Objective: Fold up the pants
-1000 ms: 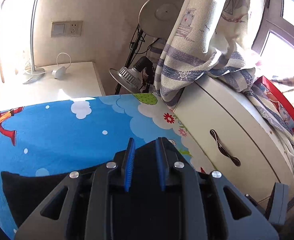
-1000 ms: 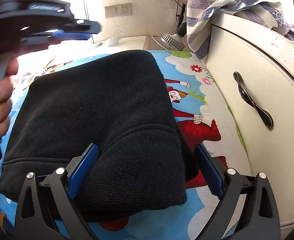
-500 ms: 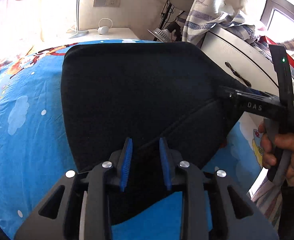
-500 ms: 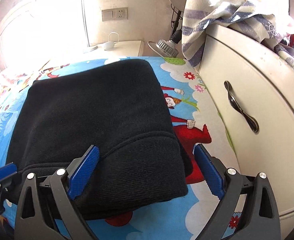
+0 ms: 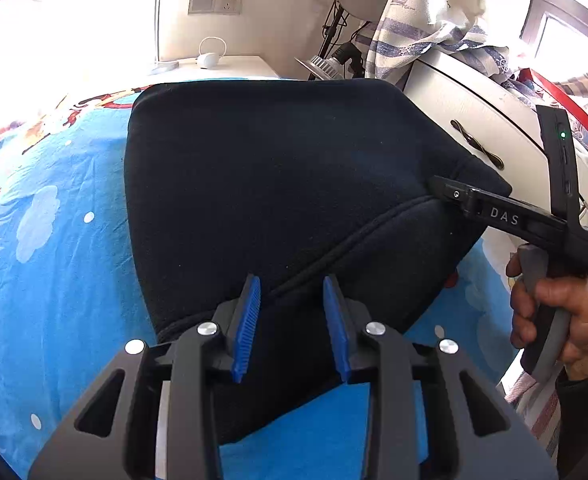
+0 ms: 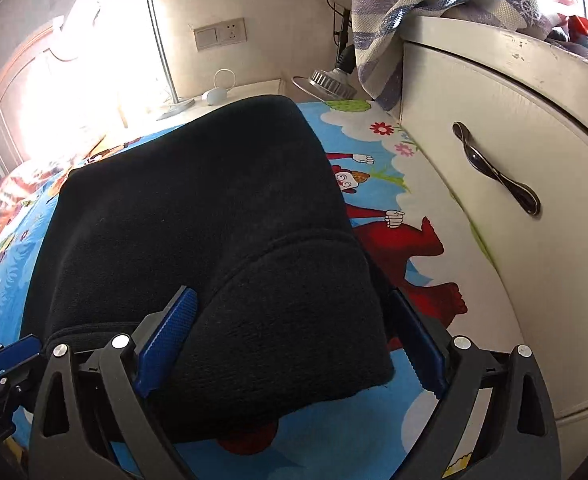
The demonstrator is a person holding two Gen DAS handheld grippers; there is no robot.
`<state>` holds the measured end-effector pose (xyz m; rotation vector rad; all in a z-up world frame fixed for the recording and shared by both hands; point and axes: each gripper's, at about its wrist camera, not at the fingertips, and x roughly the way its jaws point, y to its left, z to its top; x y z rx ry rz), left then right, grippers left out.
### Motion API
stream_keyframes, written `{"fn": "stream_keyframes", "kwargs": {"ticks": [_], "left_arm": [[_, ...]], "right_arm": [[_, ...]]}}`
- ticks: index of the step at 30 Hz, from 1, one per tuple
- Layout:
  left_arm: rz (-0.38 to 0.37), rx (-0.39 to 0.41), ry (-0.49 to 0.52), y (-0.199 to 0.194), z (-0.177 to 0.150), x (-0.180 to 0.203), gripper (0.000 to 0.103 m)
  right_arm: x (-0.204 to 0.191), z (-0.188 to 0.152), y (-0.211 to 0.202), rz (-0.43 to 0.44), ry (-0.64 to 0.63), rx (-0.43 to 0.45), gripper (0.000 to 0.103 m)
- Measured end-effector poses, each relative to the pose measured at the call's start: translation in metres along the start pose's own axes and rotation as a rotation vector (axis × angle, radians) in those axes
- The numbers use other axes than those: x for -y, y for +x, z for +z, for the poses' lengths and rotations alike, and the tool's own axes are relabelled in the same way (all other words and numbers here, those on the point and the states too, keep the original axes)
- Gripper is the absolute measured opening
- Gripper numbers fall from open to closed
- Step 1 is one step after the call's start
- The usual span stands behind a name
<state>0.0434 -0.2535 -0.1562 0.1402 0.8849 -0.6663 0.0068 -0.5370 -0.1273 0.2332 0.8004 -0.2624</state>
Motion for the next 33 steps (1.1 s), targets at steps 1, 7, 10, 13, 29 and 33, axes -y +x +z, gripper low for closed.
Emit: {"fn": "stream_keyframes", "kwargs": {"ticks": [1,7,10,13,29,33], "left_arm": [[0.012,0.001,0.009,0.001,0.0,0.002,0.033],[0.096,0.014,0.109,0.0,-0.004,0.021,0.033],[0.111,0.02,0.12,-0.001,-0.009,0.024,0.033],[0.098,0.022,0.103,-0.002,-0.01,0.021,0.033],[-0.047,0.159,0.056,-0.007,0.073,0.011,0.019],[-0.144,0.153,0.123,0.034,0.144,0.043,0.019]], "right_arm": [[-0.002,-0.001,-0.001,-0.009,-0.006,0.007,0.091],[0.003,0.006,-0.016,0.019,0.067,0.008,0.091],[-0.016,0.013,-0.049,0.072,-0.006,0.133,0.092],[-0.047,0.011,-0.059,0.126,-0.093,0.171,0.092],[-0.031,0.01,-0.034,0.023,0.038,0.151,0.092],[-0.023,0.01,-0.011,-0.093,0.041,0.081,0.087]]}}
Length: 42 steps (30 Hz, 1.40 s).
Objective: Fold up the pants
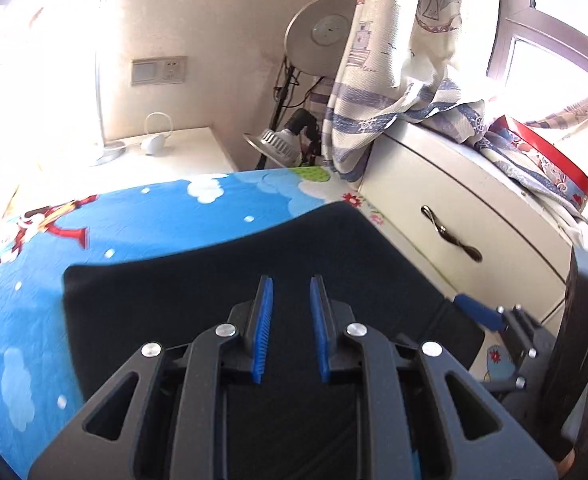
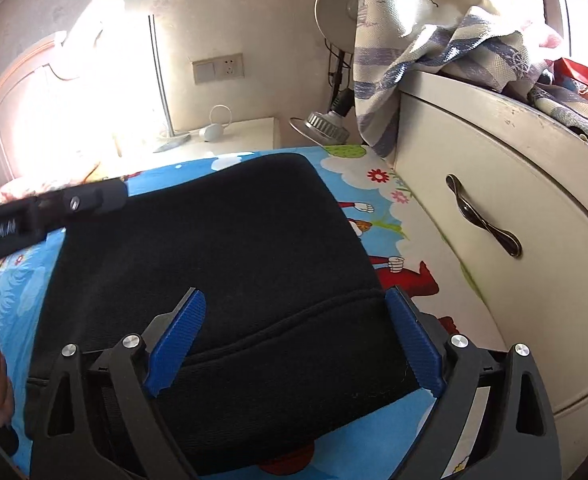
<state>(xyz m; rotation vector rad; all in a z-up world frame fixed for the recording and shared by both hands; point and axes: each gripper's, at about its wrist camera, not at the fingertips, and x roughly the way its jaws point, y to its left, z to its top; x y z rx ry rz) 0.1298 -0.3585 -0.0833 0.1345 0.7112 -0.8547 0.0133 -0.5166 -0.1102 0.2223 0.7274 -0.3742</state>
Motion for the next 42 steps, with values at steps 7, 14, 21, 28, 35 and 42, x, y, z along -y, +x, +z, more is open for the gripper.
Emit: {"fn": "stream_keyframes", "kwargs": {"ticks": [7,14,21,28,35,42], "left_arm": [[-0.051,-0.218,0.136,0.139,0.049,0.043,0.017],[-0.01,-0.279,0.116,0.17,0.051,0.044,0.018],[-0.04,-0.243,0.056,0.165,0.054,0.038,0.018],[0.005,-0.045,-0.027,0.123,0.063,0.034,0.018],[0.079,-0.208,0.003,0.153,0.056,0.03,0.019],[0.063,-0.23,-0.038,0.159,0.051,0.02,0.02]], "right_arm": [[0.01,-0.007,0.012,-0.019,0.004,-0.06,0.087],[0.016,-0.006,0.018,0.009,0.019,-0.083,0.087],[0.026,-0.009,0.026,0.075,0.089,-0.14,0.088],[0.022,-0.012,0.025,0.072,0.081,-0.14,0.088],[0.023,-0.007,0.028,0.066,0.075,-0.144,0.088],[0.016,0.001,0.007,0.016,0.044,-0.101,0.089]]}}
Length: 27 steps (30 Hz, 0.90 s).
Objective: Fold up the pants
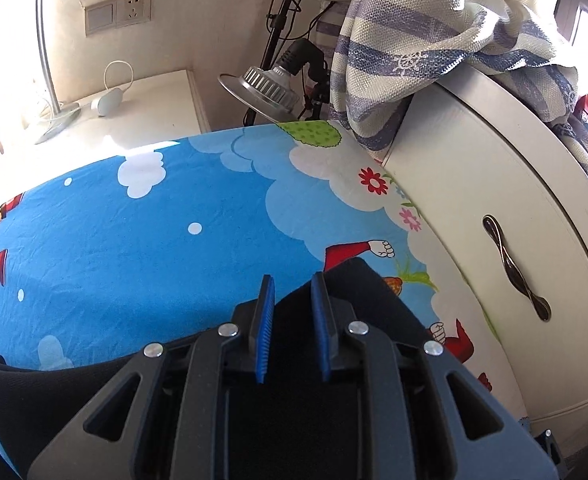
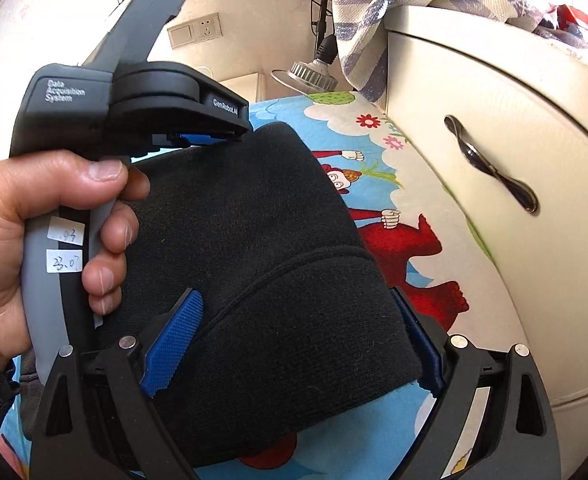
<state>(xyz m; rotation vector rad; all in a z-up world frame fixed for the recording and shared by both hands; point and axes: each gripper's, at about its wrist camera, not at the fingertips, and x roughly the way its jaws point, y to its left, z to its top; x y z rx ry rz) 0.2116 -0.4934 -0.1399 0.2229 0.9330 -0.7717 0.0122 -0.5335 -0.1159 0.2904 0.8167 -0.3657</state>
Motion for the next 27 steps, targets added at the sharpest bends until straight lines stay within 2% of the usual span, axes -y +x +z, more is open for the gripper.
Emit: {"fn": "stream_keyframes", "kwargs": {"ticks": [3,5,8,10,12,16,20,23,24,27], "left_arm": [[-0.005,0.001,-0.006,0.001,-0.001,-0.002,0.02],[-0.001,-0.001,-0.002,0.0,-0.001,-0.001,0.021],[0.013,0.0,0.008,0.0,0.0,0.0,0.022],[0.011,0.014,-0.007,-0.005,0.0,-0.003,0.028],[-0.002,0.051,-0.04,-0.022,-0.001,-0.01,0.035],[-0.01,0.129,-0.046,-0.063,-0.012,-0.02,0.035],[0.039,0.105,-0.009,-0.067,-0.026,-0.026,0.035],[0.04,0.002,-0.049,-0.044,-0.032,-0.043,0.036],[0.03,-0.015,-0.061,-0.037,-0.034,-0.049,0.04],[0.028,0.005,-0.103,-0.049,-0.036,-0.057,0.043]], "right_arm": [[-0.006,0.004,-0.025,-0.022,-0.024,0.087,0.089],[-0.01,0.007,-0.035,-0.008,-0.029,0.113,0.089],[-0.016,0.009,-0.028,0.006,-0.055,0.067,0.089],[-0.022,0.003,-0.019,-0.04,-0.099,0.019,0.09],[-0.026,-0.002,-0.008,-0.083,-0.151,0.005,0.092],[-0.024,-0.005,-0.006,-0.09,-0.142,0.008,0.093],[-0.027,-0.006,-0.007,-0.106,-0.154,0.002,0.093],[-0.029,-0.005,-0.01,-0.115,-0.158,-0.005,0.093],[-0.03,-0.005,-0.013,-0.118,-0.16,-0.006,0.093],[-0.032,-0.006,-0.024,-0.118,-0.156,-0.006,0.094]]}}
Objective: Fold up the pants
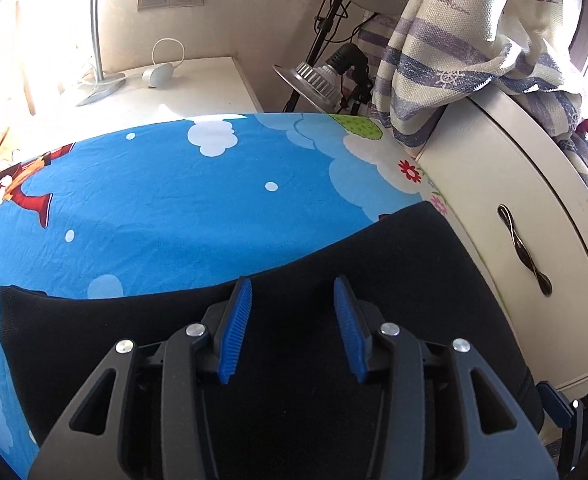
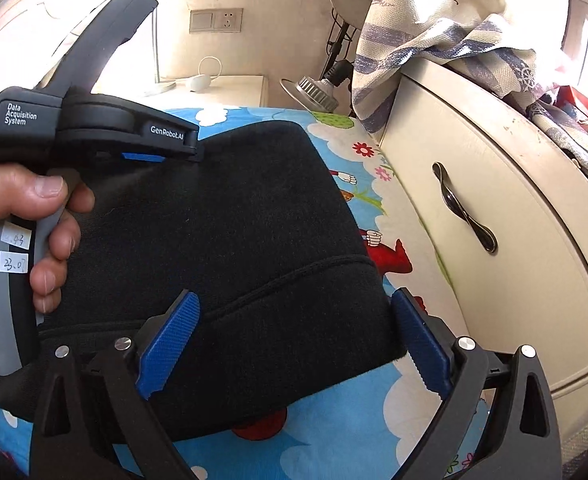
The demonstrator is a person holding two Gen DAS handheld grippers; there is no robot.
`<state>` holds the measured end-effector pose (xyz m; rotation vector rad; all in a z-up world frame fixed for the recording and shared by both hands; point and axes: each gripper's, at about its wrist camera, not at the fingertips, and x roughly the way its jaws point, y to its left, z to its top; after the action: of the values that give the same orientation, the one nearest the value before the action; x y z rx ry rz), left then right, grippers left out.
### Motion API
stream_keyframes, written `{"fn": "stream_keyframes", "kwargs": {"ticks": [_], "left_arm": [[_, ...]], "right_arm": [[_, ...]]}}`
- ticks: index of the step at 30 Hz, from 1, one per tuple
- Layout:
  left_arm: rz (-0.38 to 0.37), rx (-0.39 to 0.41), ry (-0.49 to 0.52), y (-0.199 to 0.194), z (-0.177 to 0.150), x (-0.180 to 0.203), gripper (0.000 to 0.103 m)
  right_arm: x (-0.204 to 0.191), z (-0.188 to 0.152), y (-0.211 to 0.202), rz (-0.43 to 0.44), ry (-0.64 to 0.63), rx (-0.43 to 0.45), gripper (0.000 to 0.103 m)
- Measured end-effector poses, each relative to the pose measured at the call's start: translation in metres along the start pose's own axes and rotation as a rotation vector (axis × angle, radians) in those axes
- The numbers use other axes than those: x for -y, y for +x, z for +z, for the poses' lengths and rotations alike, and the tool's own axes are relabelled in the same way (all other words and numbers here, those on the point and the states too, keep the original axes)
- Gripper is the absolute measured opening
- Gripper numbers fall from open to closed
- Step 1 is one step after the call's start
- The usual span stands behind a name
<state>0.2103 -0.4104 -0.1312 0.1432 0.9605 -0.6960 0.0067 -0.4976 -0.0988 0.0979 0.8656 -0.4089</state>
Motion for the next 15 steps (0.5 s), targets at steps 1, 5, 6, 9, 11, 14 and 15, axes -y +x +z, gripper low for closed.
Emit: {"fn": "stream_keyframes", "kwargs": {"ticks": [1,5,6,9,11,14,15], "left_arm": [[0.006,0.015,-0.004,-0.009,-0.001,0.0,0.043],[-0.013,0.094,-0.06,-0.057,-0.02,-0.013,0.057],[-0.003,0.111,-0.081,-0.07,-0.029,-0.018,0.061],[0.021,0.15,-0.138,-0.104,-0.065,-0.032,0.068],[0.053,0.159,-0.135,-0.125,-0.093,-0.035,0.073],[0.078,0.158,-0.111,-0.149,-0.133,-0.035,0.089],[0.088,0.148,-0.116,-0.152,-0.143,-0.035,0.093]], "right_arm": [[0.0,-0.001,-0.005,0.003,0.009,0.007,0.094],[-0.01,-0.004,-0.026,0.032,-0.009,0.06,0.095],[-0.016,-0.006,-0.026,0.03,-0.034,0.059,0.095],[-0.028,-0.015,-0.013,-0.002,-0.093,0.011,0.095],[-0.031,-0.022,-0.013,-0.018,-0.112,0.026,0.096],[-0.029,-0.027,-0.018,-0.014,-0.097,0.011,0.096],[-0.027,-0.027,-0.02,-0.008,-0.088,0.002,0.096]]}}
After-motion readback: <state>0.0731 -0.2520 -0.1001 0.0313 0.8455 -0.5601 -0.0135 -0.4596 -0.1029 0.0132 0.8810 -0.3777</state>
